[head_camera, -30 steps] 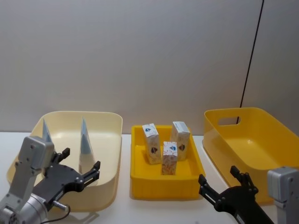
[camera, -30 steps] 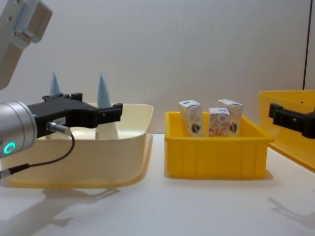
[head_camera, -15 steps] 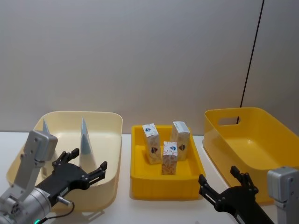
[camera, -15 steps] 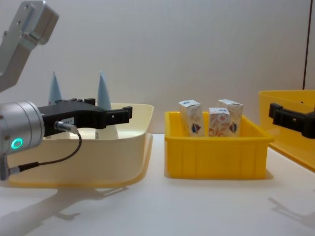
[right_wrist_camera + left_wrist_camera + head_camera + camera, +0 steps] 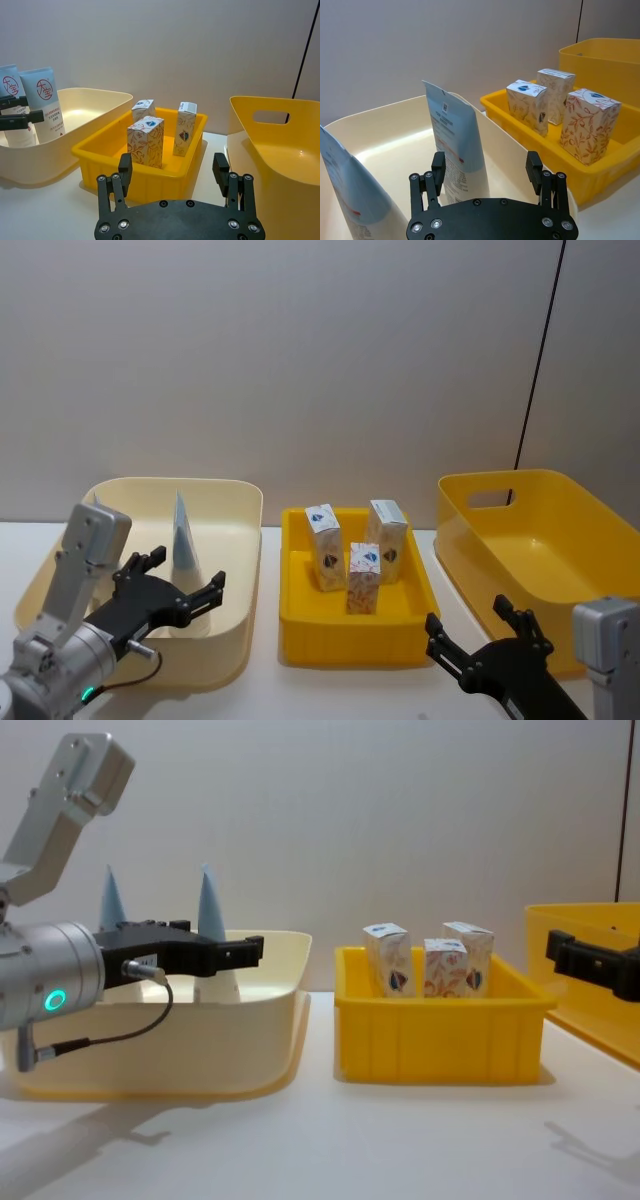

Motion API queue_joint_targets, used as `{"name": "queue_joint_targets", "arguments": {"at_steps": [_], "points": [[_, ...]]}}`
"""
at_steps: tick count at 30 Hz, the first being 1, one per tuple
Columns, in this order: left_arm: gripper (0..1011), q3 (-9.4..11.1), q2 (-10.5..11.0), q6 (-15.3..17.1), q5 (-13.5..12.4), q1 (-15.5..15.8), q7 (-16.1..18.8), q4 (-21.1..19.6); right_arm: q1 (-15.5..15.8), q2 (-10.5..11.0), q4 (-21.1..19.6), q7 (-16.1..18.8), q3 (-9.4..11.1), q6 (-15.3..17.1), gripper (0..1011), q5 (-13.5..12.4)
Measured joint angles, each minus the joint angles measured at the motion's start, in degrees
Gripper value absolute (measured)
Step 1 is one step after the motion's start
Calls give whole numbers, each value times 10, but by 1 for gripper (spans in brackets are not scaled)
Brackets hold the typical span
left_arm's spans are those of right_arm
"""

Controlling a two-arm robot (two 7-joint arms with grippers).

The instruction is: Bimanual collaborative sorting of washing and personal care products

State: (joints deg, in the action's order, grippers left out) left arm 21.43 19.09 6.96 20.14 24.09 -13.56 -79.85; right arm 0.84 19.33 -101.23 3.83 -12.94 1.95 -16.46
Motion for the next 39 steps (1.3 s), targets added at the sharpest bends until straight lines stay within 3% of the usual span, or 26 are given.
{"name": "queue_joint_targets", "arguments": {"at_steps": [22, 31, 39], "points": [[981, 3, -43, -16, -5, 56, -19, 87, 0, 0, 0, 0, 0, 0, 1001, 0], [767, 3, -52, -18, -7, 66, -21, 103, 0, 0, 0, 0, 0, 0, 1001, 0], [488, 3, -56, -19, -7, 71, -22, 111, 0, 0, 0, 0, 0, 0, 1001, 0]]}}
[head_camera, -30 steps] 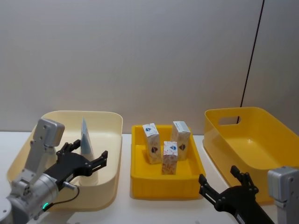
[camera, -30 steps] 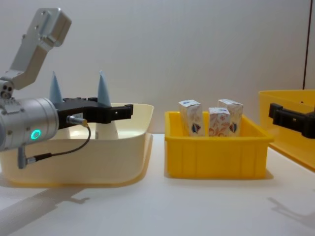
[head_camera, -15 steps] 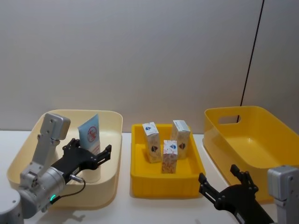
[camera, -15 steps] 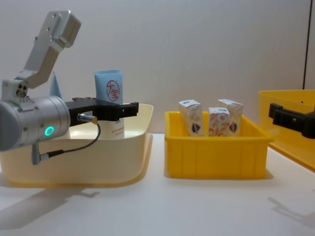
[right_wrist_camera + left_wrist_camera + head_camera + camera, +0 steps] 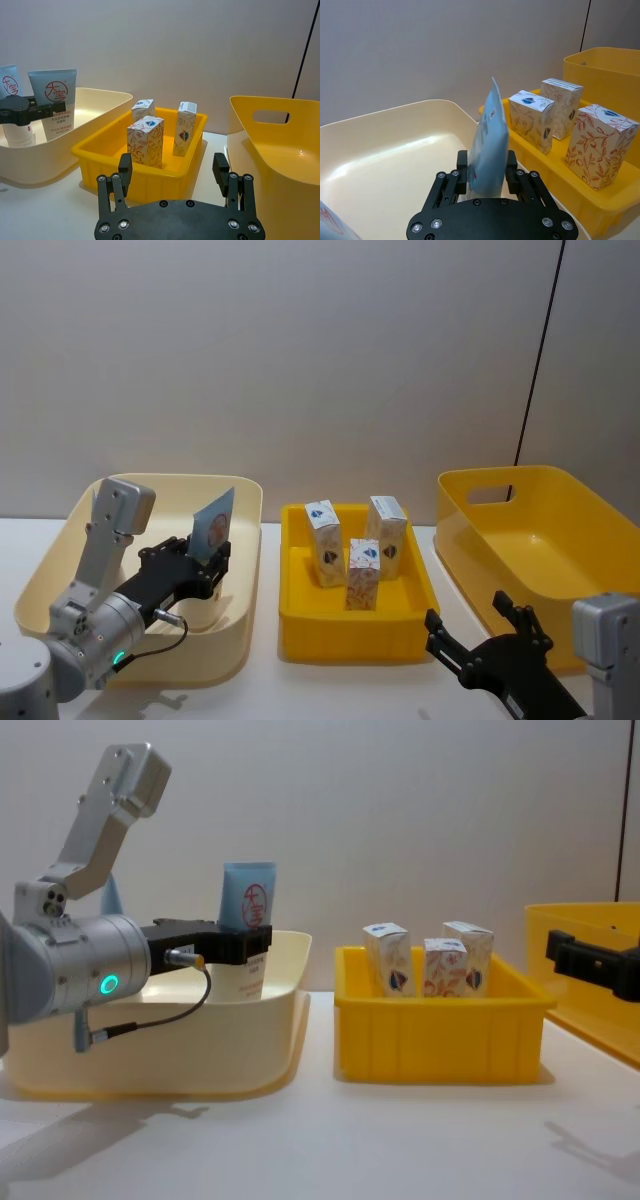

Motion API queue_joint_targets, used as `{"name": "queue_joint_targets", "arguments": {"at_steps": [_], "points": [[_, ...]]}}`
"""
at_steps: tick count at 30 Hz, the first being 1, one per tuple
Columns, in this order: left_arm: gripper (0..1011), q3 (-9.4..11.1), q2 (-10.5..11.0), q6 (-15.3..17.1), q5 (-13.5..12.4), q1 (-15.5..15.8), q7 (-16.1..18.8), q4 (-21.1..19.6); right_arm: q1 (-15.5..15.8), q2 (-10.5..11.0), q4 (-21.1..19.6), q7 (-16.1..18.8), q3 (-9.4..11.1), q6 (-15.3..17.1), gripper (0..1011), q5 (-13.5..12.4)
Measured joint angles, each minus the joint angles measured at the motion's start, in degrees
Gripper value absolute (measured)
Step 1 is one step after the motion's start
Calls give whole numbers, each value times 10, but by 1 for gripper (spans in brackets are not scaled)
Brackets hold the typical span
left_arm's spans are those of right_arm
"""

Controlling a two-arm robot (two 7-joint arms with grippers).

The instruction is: Bimanual collaborative sorting of washing and personal care products

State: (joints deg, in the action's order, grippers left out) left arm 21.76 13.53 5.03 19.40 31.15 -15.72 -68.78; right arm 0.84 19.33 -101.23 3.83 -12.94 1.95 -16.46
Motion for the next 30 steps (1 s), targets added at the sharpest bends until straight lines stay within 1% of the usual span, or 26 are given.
{"name": "queue_joint_targets", "arguments": {"at_steps": [2, 4, 6, 11, 17, 23, 25, 28, 30], "points": [[448, 0, -1, 0, 0, 1, 0, 1, 0, 0, 0, 0, 0, 0, 1001, 0], [362, 0, -1, 0, 0, 1, 0, 2, 0, 0, 0, 0, 0, 0, 1001, 0], [317, 0, -1, 0, -1, 1, 0, 2, 0, 0, 0, 0, 0, 0, 1001, 0], [272, -2, 1, -2, -3, -1, -1, 0, 0, 0, 0, 0, 0, 0, 1001, 0], [255, -6, 8, -16, -6, -7, -6, -7, 0, 0, 0, 0, 0, 0, 1002, 0], [255, -16, 17, -44, -5, -14, -21, -19, 0, 0, 0, 0, 0, 0, 1001, 0], [255, -19, 19, -52, -3, -16, -27, -23, 0, 0, 0, 0, 0, 0, 1001, 0], [255, -27, 25, -71, 8, -18, -46, -33, 0, 0, 0, 0, 0, 0, 1001, 0], [255, -30, 27, -77, 13, -19, -54, -38, 0, 0, 0, 0, 0, 0, 1001, 0]]}}
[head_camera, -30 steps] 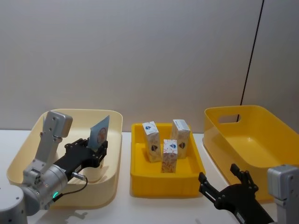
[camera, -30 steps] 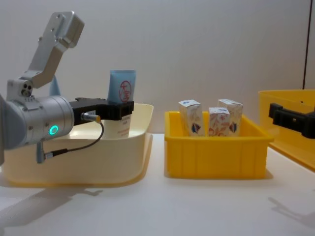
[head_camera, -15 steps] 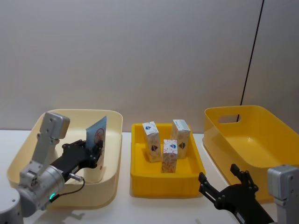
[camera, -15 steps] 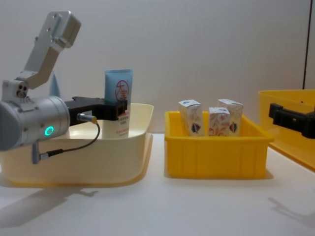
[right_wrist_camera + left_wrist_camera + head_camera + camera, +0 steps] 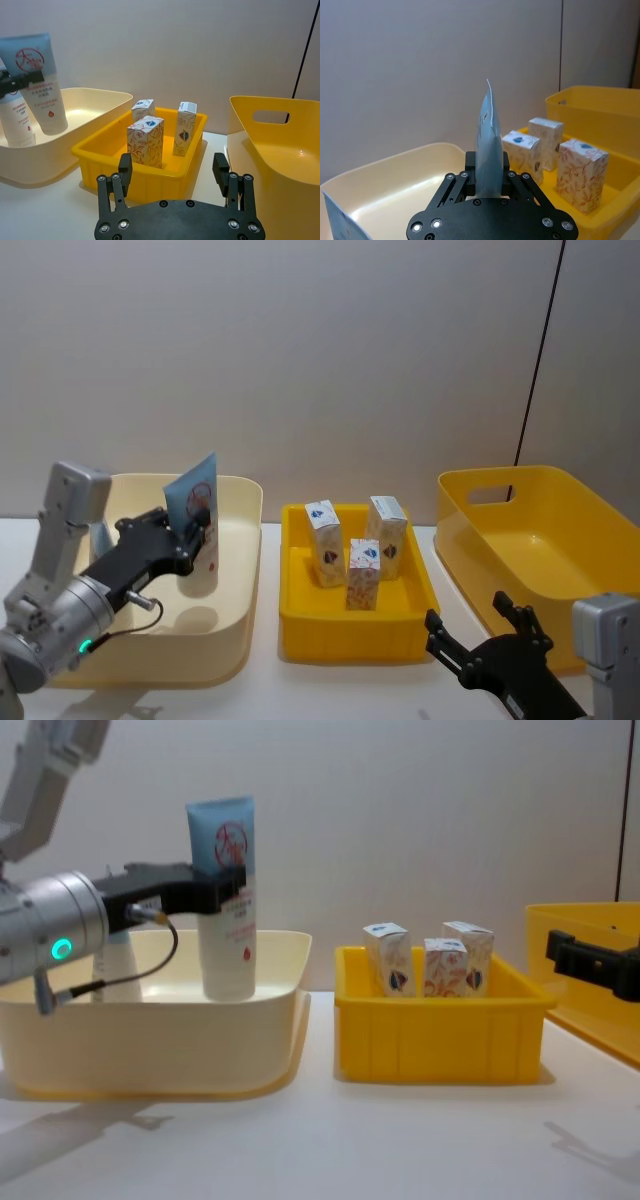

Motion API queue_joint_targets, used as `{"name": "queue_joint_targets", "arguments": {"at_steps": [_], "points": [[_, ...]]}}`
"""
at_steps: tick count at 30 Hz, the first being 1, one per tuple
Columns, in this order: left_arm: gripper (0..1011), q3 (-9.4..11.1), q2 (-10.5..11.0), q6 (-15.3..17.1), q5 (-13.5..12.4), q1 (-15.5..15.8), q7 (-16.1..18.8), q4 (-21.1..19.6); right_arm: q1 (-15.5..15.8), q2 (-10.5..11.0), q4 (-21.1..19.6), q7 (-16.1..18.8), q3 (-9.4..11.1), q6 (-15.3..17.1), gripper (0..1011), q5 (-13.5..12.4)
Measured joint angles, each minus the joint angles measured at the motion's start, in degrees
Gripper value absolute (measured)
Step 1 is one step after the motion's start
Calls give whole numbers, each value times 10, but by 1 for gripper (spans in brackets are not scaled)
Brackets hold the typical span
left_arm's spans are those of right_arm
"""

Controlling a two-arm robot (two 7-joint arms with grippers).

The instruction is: Bimanual collaborative sorting of washing and personal care products

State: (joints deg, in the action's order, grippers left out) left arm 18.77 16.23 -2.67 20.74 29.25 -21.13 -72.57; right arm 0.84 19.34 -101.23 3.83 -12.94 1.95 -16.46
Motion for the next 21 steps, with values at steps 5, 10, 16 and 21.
{"name": "queue_joint_targets", "arguments": {"at_steps": [5, 10, 16, 21], "points": [[255, -8, 5, -17, 25, 0, -34, -13, 0, 0, 0, 0, 0, 0, 1001, 0], [255, -12, 6, -25, 49, 2, -65, -21, 0, 0, 0, 0, 0, 0, 1001, 0], [255, -12, 5, -27, 80, 8, -103, -28, 0, 0, 0, 0, 0, 0, 1001, 0], [255, -7, 1, -24, 107, 16, -138, -29, 0, 0, 0, 0, 0, 0, 1001, 0]]}}
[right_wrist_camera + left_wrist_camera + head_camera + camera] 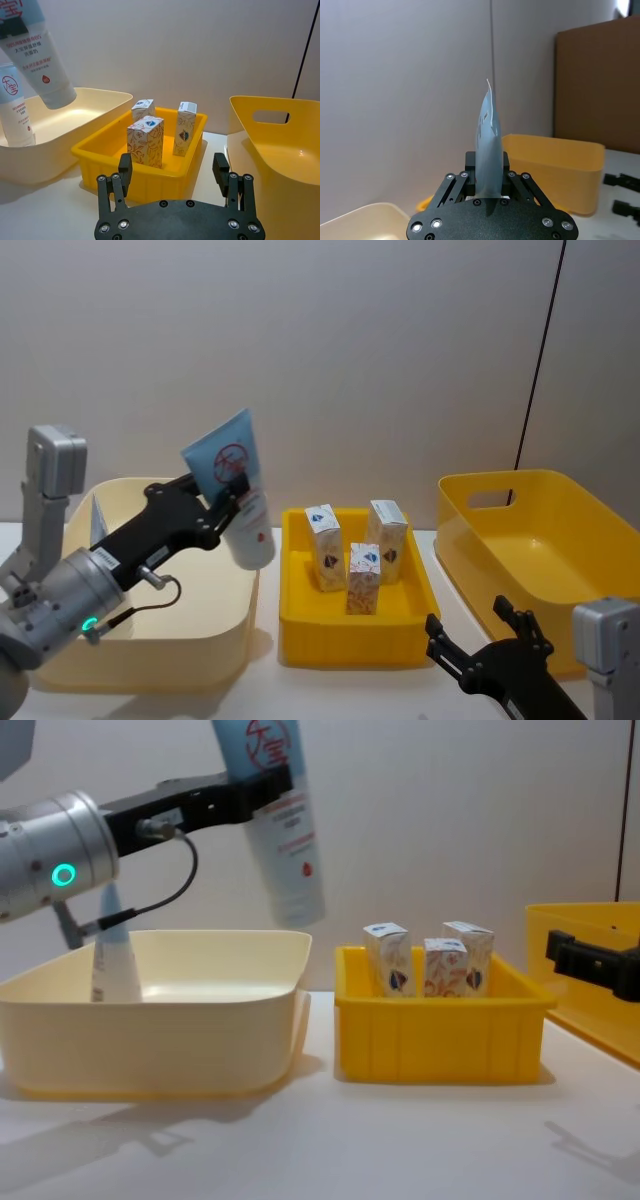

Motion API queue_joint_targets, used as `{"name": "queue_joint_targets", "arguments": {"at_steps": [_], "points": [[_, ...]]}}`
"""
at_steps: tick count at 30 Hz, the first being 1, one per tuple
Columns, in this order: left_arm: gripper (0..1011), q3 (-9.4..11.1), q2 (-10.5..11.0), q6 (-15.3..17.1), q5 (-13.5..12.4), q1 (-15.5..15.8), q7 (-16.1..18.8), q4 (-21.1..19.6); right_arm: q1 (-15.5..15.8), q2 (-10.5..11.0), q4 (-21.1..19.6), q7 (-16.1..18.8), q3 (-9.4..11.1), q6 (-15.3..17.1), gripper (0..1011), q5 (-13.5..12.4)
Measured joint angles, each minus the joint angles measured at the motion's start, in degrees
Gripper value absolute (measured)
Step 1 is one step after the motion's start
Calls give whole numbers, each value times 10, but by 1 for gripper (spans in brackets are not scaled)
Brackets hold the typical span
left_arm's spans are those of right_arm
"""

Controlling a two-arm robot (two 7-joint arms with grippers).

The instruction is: Bimanual collaborative sorting of washing and personal care products

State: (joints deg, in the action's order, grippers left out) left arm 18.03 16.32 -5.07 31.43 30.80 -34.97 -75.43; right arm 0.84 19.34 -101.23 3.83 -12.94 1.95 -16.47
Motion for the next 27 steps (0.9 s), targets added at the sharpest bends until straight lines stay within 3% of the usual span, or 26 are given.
{"name": "queue_joint_targets", "arguments": {"at_steps": [18, 27], "points": [[255, 40, -33, 42, 77, 38, -109, 36, 0, 0, 0, 0, 0, 0, 1001, 0], [255, 57, -46, 57, 92, 52, -128, 56, 0, 0, 0, 0, 0, 0, 1001, 0]]}}
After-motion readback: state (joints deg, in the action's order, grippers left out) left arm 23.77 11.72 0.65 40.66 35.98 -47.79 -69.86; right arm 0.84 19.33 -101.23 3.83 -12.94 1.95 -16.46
